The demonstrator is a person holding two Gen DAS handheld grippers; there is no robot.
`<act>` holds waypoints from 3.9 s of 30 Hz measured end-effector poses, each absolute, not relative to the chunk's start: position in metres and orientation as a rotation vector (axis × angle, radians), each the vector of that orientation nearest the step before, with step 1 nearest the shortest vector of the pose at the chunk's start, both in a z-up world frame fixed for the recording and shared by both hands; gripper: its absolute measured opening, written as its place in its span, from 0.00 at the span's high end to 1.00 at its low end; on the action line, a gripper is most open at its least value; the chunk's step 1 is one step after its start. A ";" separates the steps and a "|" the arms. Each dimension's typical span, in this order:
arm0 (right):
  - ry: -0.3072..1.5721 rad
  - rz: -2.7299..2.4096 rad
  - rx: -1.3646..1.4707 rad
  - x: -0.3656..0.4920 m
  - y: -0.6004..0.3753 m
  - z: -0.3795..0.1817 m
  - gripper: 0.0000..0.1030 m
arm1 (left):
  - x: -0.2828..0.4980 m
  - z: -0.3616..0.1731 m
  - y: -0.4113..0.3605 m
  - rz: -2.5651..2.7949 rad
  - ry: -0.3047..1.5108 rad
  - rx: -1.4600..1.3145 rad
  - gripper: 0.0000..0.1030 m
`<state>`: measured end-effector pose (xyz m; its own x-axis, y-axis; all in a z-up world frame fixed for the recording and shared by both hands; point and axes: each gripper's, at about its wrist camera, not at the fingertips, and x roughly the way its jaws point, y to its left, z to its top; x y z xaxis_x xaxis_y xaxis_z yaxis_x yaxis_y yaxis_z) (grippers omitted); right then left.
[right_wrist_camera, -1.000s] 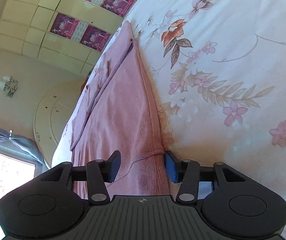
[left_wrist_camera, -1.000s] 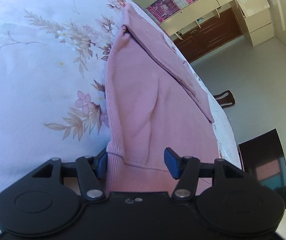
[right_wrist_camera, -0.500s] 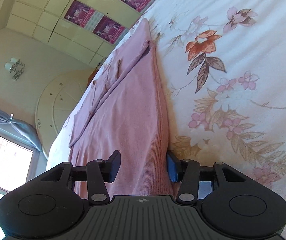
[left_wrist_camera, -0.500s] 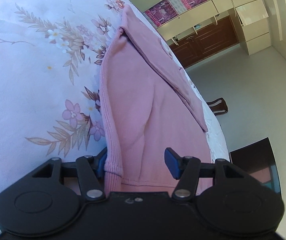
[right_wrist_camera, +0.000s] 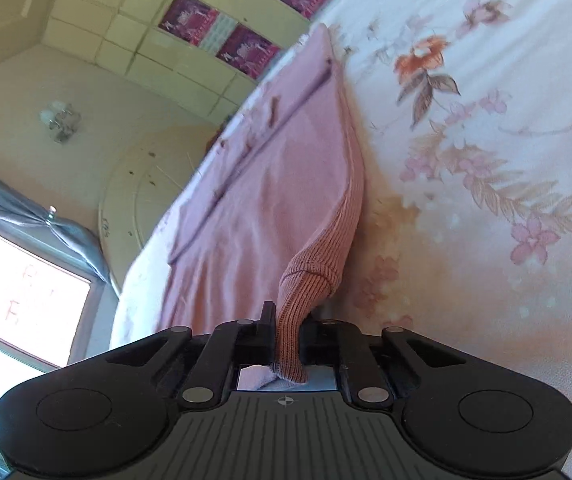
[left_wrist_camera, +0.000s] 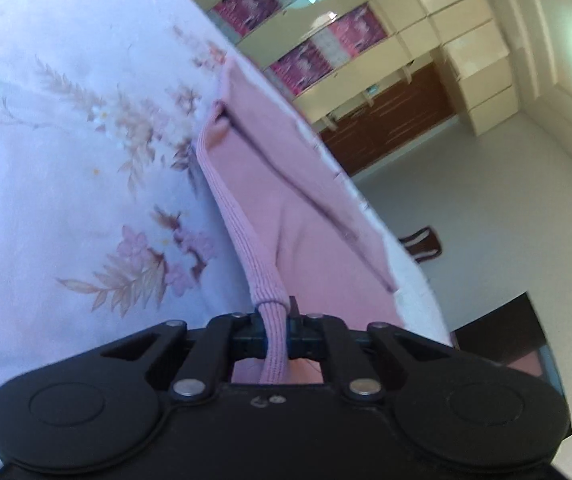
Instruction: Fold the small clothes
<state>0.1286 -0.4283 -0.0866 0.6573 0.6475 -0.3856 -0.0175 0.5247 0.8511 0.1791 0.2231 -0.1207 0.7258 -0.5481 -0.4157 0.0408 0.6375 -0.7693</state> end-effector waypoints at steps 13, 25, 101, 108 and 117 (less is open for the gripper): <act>0.780 0.347 0.917 0.129 -0.415 -0.085 0.91 | 0.177 -0.130 0.216 -0.238 0.750 -0.779 0.95; 0.565 0.329 0.803 0.228 -0.400 0.023 0.91 | 0.307 -0.030 0.210 -0.261 0.602 -0.829 0.95; 0.739 0.228 0.047 0.479 -0.357 -0.091 0.97 | 0.463 -0.095 0.129 0.051 0.645 0.105 0.90; 0.765 0.126 -0.002 0.474 -0.368 -0.094 0.97 | 0.460 -0.091 0.134 0.082 0.647 0.120 0.49; 0.635 0.303 0.066 0.449 -0.295 -0.054 0.61 | 0.420 -0.062 0.033 -0.202 0.552 0.061 0.34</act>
<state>0.4491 -0.2950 -0.0542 0.7625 0.2986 -0.5739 -0.2585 0.9538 0.1529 0.4203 0.0327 -0.0623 0.8320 -0.1745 -0.5266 0.2073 0.9783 0.0033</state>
